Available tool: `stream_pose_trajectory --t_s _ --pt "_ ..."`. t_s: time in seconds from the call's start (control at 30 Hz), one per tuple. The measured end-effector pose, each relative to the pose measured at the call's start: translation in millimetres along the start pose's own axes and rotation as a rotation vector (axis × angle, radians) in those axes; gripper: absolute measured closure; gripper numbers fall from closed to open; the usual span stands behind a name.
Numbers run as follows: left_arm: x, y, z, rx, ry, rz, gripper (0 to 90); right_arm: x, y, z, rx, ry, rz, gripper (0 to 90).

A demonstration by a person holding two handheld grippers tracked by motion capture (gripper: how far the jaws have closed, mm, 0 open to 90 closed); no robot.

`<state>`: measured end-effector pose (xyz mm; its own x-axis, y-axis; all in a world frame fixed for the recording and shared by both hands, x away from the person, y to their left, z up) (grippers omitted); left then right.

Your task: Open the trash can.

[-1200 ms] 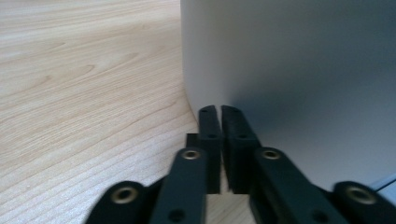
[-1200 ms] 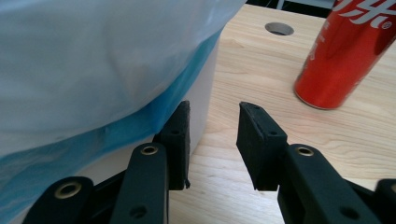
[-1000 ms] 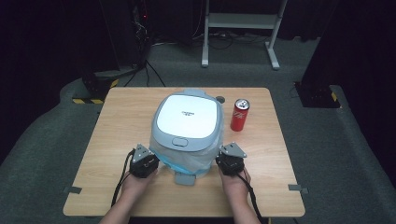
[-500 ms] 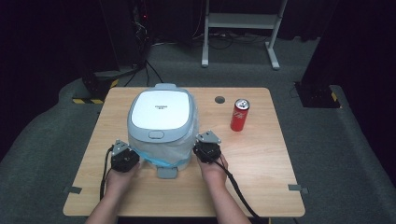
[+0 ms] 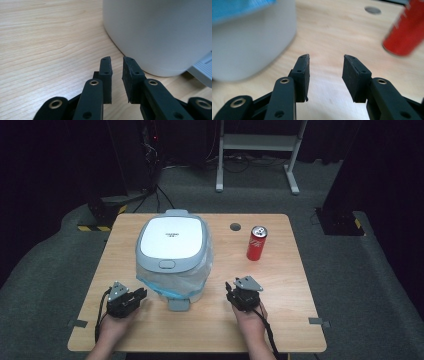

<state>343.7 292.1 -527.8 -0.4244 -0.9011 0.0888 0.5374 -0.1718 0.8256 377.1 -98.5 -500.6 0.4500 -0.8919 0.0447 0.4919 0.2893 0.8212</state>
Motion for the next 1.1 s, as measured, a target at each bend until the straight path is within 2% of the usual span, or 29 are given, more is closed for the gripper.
stream_pose_trajectory --t_s 0.1,0.2,0.23,0.27,0.33,0.37,0.47,0.57,0.63,0.67,0.8,0.93,1.03,1.1 --pt "7.7 3.8 -3.7 0.007 -0.019 0.017 77.0 -0.9 -9.2 1.5 -0.016 0.016 -0.002 57.5" --pt "12.0 7.4 -5.6 0.014 -0.040 0.022 77.5 -18.1 -9.3 -3.7 -0.029 0.076 0.024 61.0" --pt "18.8 10.9 -7.1 0.013 -0.067 0.016 78.6 -27.0 -7.1 -5.5 -0.022 0.105 0.034 62.0" --pt "20.5 11.4 -7.3 0.012 -0.071 0.010 79.8 -34.1 -4.8 -6.9 -0.023 0.123 0.046 62.4" --pt "23.1 11.1 -7.0 0.011 -0.063 0.012 82.0 -38.5 -3.0 -8.1 -0.020 0.135 0.061 62.9" --pt "24.3 9.3 -5.6 0.011 -0.080 0.029 82.6 -51.1 1.5 -8.9 -0.018 0.160 0.082 63.4" --pt "27.8 6.9 -1.6 0.011 -0.104 0.029 80.0 -59.9 2.7 -8.2 -0.018 0.176 0.101 63.1" --pt "32.7 5.7 5.4 0.024 -0.105 0.014 78.1 -62.8 0.4 -5.1 -0.018 0.190 0.102 61.9" --pt "36.9 7.6 5.6 0.038 -0.124 -0.007 75.3 -64.9 0.1 -3.5 -0.008 0.205 0.109 59.2" --pt "39.1 8.4 5.1 0.044 -0.113 -0.020 74.2 -66.1 0.1 -3.0 -0.004 0.211 0.109 57.3" --pt "41.3 9.9 5.4 0.048 -0.114 -0.015 63.2 -72.6 1.9 -3.7 0.014 0.236 0.095 47.5" --pt "44.5 11.1 6.9 0.058 -0.106 -0.023 61.3 -77.8 3.8 -4.8 0.028 0.248 0.092 43.0" --pt "44.9 12.3 5.3 0.058 -0.103 -0.030 61.0 -79.7 6.3 -6.4 0.032 0.239 0.100 43.0" --pt "44.8 12.6 4.9 0.059 -0.103 -0.030 61.2 -80.0 7.8 -7.1 0.037 0.251 0.092 43.4"
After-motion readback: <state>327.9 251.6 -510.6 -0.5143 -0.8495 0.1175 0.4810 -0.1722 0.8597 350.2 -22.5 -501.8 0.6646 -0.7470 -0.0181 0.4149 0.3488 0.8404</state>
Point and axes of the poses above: each handheld gripper's, and its own axes: z roughly backward along the jaws, y roughly out of its top, x roughly to its right, the point moved 2 cm from there along -z, roughly forward along the jaws, and after that the axes turned 2 degrees about -x, right-handed, at the moved point
